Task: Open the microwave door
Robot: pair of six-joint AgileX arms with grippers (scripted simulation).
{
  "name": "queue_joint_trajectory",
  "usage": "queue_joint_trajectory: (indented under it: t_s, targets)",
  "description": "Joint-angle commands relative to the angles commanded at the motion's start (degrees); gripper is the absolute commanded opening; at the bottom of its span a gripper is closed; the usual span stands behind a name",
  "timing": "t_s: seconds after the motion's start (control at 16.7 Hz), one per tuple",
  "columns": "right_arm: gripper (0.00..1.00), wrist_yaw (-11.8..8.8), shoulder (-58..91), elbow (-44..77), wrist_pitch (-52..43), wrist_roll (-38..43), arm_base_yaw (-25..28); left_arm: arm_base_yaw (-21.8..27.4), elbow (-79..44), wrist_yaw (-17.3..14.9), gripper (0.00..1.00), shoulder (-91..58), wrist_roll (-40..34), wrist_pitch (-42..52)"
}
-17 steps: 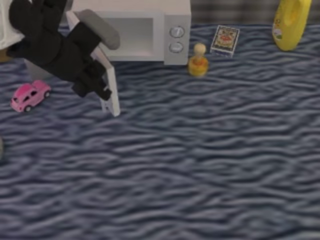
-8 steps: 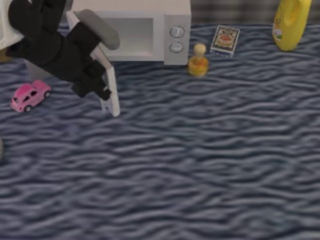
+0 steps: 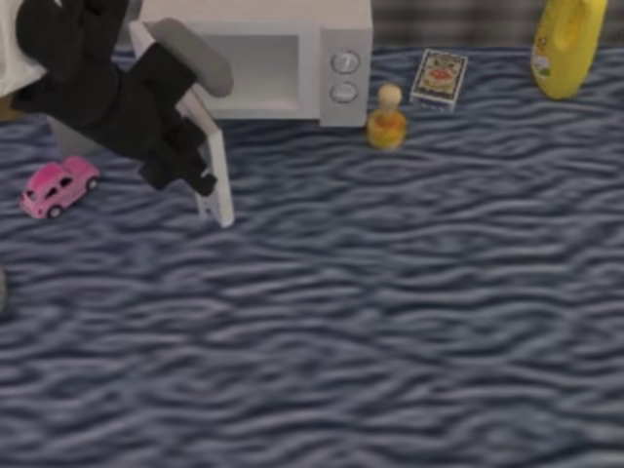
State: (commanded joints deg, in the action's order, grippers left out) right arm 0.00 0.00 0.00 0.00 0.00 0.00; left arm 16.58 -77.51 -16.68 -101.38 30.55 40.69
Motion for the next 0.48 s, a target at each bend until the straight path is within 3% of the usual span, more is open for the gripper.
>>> queue_joint_trajectory:
  t_s: [0.48]
  targets:
    - [1.0, 0.0, 0.0, 0.0, 0.0, 0.0, 0.0, -4.02, -0.35, -4.06, 0.0, 0.25, 10.15, 3.64]
